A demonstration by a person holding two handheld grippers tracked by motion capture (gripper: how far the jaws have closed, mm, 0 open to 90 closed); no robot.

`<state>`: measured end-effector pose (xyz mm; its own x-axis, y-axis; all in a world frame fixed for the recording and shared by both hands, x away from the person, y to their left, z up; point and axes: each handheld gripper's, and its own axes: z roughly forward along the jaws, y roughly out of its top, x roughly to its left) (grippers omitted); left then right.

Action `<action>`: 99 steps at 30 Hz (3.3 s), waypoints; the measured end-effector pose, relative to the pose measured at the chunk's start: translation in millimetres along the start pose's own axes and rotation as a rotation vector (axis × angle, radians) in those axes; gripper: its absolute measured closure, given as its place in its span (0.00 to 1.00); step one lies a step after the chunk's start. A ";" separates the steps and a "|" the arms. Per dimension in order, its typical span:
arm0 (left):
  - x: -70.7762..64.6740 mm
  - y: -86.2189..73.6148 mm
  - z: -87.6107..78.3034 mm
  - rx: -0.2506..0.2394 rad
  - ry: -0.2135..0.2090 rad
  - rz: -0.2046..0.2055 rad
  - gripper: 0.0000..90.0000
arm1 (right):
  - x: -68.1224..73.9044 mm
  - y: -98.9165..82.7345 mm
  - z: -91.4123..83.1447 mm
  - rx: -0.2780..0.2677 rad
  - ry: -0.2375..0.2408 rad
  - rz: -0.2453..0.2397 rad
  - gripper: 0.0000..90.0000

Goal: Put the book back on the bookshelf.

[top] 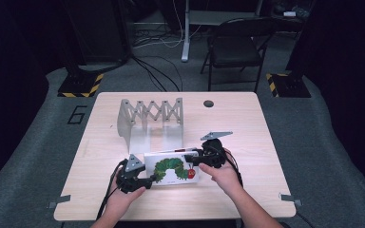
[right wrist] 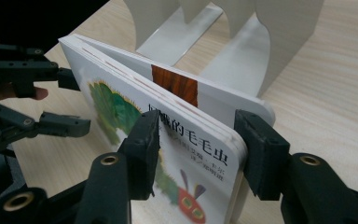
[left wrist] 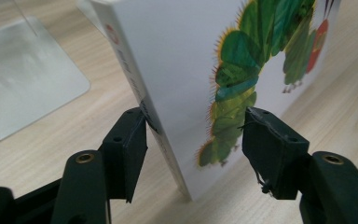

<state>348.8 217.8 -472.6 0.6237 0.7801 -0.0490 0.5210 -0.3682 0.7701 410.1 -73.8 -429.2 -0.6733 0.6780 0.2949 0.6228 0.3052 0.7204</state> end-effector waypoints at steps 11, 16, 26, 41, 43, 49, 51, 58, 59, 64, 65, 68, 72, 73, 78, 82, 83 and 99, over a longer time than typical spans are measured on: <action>-4.2 -9.1 -9.7 -0.031 -0.014 0.066 0.53 | 16.2 -11.3 -4.3 0.007 -0.028 -0.139 0.47; -9.0 -11.7 -10.8 -0.045 -0.033 0.080 0.53 | 19.0 -14.8 -7.5 0.014 -0.043 -0.150 0.43; -23.6 -8.0 -15.7 -0.077 -0.093 0.119 0.53 | 11.5 -22.6 -17.9 0.023 -0.017 -0.175 0.41; -14.6 -2.4 2.6 -0.068 -0.126 0.114 0.54 | -2.4 -41.4 -11.9 0.002 -0.045 -0.089 0.42; -14.8 -0.9 5.2 -0.069 -0.124 0.120 0.54 | -4.8 -43.2 -11.7 -0.008 -0.050 -0.079 0.42; -11.9 4.0 12.1 -0.077 -0.157 0.102 0.56 | -8.9 -48.0 -11.7 -0.024 -0.067 -0.055 0.43; -11.3 5.9 13.8 -0.074 -0.168 0.107 0.56 | -10.2 -50.0 -11.5 -0.022 -0.074 -0.056 0.43; -12.6 9.1 20.5 -0.084 -0.190 0.116 0.56 | -11.4 -55.2 -8.2 -0.018 -0.087 -0.054 0.43; -12.3 9.6 20.3 -0.075 -0.193 0.123 0.56 | -11.1 -55.4 -7.5 -0.020 -0.086 -0.057 0.43; -14.1 10.5 25.0 -0.087 -0.209 0.123 0.57 | -10.9 -57.0 -5.4 -0.014 -0.093 -0.060 0.43; -15.1 10.6 26.1 -0.096 -0.205 0.129 0.57 | -10.8 -57.8 -4.9 -0.009 -0.095 -0.049 0.43; -18.3 11.2 28.2 -0.100 -0.207 0.145 0.59 | -13.4 -58.7 -4.0 -0.002 -0.094 -0.051 0.43; -22.0 11.5 28.4 -0.098 -0.208 0.163 0.63 | -16.5 -59.8 -4.0 -0.001 -0.098 -0.040 0.43; -24.0 11.3 28.2 -0.097 -0.210 0.165 0.64 | -17.2 -60.0 -4.2 0.000 -0.099 -0.040 0.43; -31.6 10.7 27.0 -0.092 -0.203 0.189 0.70 | -20.7 -60.6 -5.5 -0.001 -0.096 -0.003 0.43; -40.0 11.4 26.3 -0.078 -0.207 0.191 0.75 | -23.0 -61.6 -4.6 0.009 -0.097 0.017 0.43; -42.6 12.1 25.8 -0.072 -0.213 0.191 0.77 | -23.8 -61.8 -4.5 0.010 -0.098 0.009 0.43; -45.6 27.9 28.3 -0.023 -0.228 0.151 0.73 | -25.8 -64.1 -2.5 0.015 -0.088 0.025 0.43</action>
<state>351.4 157.6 -466.9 0.8097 0.5824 -0.0725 0.4006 -0.4582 0.7934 386.5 -112.5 -481.4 -0.6204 0.7414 0.2557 0.6451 0.2971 0.7039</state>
